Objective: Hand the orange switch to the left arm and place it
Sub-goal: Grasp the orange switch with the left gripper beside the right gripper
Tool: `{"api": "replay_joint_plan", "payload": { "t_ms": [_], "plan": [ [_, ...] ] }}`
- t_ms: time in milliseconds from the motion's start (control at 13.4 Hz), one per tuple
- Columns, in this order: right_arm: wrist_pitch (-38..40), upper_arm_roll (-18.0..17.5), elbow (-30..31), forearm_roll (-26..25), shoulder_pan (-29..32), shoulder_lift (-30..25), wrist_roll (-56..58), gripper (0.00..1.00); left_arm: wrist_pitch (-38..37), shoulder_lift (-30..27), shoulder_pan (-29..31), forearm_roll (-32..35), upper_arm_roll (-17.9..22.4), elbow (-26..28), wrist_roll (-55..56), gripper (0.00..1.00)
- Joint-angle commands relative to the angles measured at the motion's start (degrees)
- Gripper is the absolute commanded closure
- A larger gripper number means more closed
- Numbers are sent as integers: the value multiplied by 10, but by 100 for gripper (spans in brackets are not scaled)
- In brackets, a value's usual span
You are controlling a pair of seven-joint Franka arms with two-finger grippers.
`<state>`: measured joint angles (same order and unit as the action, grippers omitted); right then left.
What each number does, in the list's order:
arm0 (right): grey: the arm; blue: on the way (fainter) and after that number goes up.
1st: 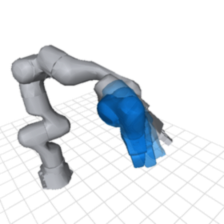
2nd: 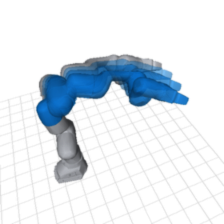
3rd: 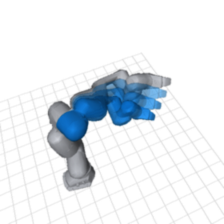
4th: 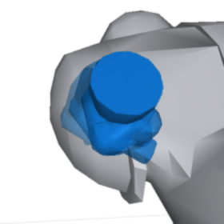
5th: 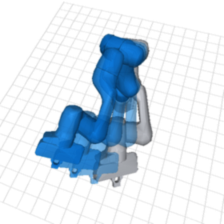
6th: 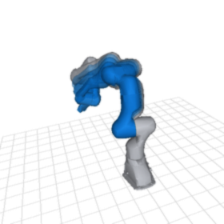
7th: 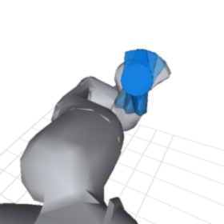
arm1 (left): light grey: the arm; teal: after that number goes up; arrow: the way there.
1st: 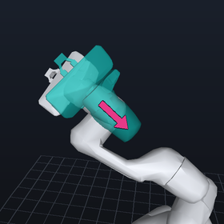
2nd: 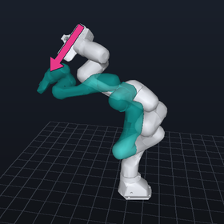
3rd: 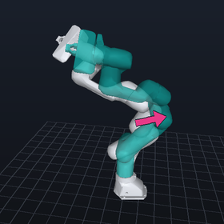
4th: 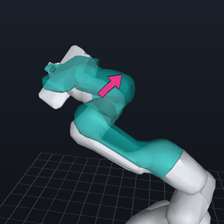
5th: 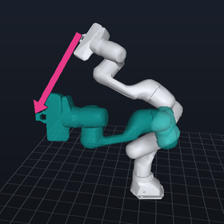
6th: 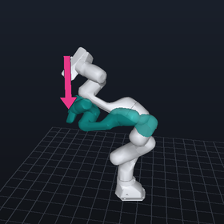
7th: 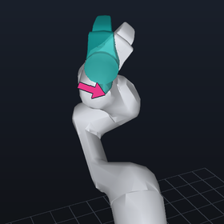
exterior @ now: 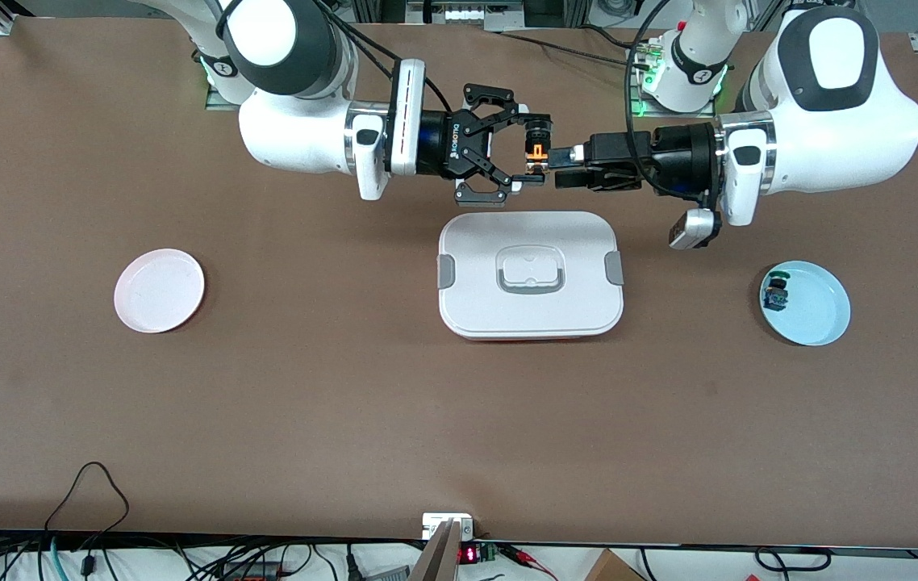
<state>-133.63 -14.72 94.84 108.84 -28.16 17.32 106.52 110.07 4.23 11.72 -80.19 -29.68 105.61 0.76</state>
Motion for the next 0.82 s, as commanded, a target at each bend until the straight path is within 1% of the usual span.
{"api": "replay_joint_plan", "payload": {
  "t_ms": [0, 74, 223, 298, 372, 447, 596, 745],
  "plan": [
    [-16, 1, -1, 0, -7, -5, 17, 97, 2, -9, 3, -17, -16, 14, 6, 0],
    [-16, 1, 1, 0, -7, -5, 17, 97, 2, -8, 2, -17, -18, 14, 6, 0],
    [-16, 1, 1, 0, -7, -5, 17, 97, 1, -7, 6, -16, -19, 14, 6, 6],
    [-16, 1, 1, 0, -7, -5, 17, 97, -17, -8, 9, -16, -18, 14, 6, 12],
    [-17, 1, 1, 1, -7, -5, 17, 97, -29, -9, 13, -16, -17, 14, 7, 12],
    [-17, 1, 1, 1, -7, -5, 17, 97, -36, -11, 23, -16, -18, 14, 9, 15],
    [-17, 1, 1, 1, -7, -5, 17, 97, -53, -11, 32, -15, -17, 14, 8, 30],
    [-17, 1, 2, 1, -7, -5, 17, 97, -58, -12, 33, -12, -17, 14, 8, 36]
  ]
}}
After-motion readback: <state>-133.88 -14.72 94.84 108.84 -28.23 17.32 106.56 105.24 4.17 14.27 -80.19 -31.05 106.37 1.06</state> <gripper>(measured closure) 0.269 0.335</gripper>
